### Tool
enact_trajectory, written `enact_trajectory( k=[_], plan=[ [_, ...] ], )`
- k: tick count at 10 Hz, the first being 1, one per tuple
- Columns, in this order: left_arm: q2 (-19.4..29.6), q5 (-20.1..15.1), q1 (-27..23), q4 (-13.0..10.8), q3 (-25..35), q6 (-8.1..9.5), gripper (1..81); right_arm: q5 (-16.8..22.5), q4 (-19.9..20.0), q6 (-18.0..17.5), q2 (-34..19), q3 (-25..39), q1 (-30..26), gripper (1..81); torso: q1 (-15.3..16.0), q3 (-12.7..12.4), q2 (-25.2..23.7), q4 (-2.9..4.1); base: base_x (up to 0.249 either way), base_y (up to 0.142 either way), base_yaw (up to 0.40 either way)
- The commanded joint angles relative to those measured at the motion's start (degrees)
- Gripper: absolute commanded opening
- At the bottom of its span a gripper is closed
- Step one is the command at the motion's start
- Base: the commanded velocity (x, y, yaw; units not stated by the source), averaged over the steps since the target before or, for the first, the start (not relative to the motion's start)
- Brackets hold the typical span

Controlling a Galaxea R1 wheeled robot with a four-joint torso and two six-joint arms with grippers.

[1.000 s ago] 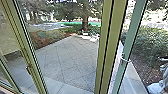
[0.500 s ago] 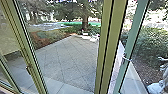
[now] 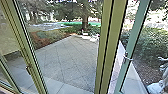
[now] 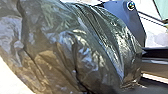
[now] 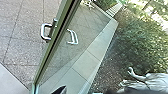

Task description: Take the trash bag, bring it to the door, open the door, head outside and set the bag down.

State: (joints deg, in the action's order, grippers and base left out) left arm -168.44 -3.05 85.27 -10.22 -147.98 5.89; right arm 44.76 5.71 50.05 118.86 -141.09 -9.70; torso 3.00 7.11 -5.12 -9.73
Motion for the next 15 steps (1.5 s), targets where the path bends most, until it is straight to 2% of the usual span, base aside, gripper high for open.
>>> enact_trajectory(
  k=[1,2,3,4,9,11,15],
  plan=[
    [-0.2,-3.5,-2.4,0.5,0.3,0.18,1.0,-1.4,-5.7,-0.1,1.3,-0.8,-7.7,81.1,0.0,0.0,0.0,-1.86,0.000,0.000,0.000],
    [-0.3,-3.5,-2.5,0.5,0.4,0.18,1.0,-2.0,-7.3,-0.1,1.2,-0.8,-6.9,81.1,0.0,0.0,0.0,-0.53,0.000,0.000,0.000],
    [-0.5,-3.6,-2.5,0.5,0.4,0.18,1.0,-4.1,-8.9,-0.1,1.2,-0.8,-5.8,81.1,0.0,0.0,0.0,-1.24,0.000,0.000,0.000],
    [-0.6,-3.6,-2.5,0.5,0.4,0.26,1.0,-6.4,-10.5,-0.1,1.1,-0.9,-4.7,81.1,0.0,0.0,0.0,-1.47,0.000,0.000,0.000],
    [-0.9,-3.8,-2.9,1.4,0.4,0.70,1.0,-20.2,-20.1,-0.1,1.7,-6.7,-0.3,81.1,0.0,0.0,0.0,-1.42,0.000,0.000,0.000],
    [-1.0,-3.9,-3.0,1.4,0.4,1.06,1.0,-25.4,-23.3,0.0,2.9,-12.2,-0.3,81.1,0.0,0.0,0.0,-1.42,0.000,0.000,0.000],
    [-1.0,-3.9,-3.0,1.7,0.4,0.97,1.0,-28.9,-28.6,0.0,2.7,-16.0,-0.1,81.1,0.0,0.0,0.0,-1.42,0.000,0.000,0.000]
  ],
)
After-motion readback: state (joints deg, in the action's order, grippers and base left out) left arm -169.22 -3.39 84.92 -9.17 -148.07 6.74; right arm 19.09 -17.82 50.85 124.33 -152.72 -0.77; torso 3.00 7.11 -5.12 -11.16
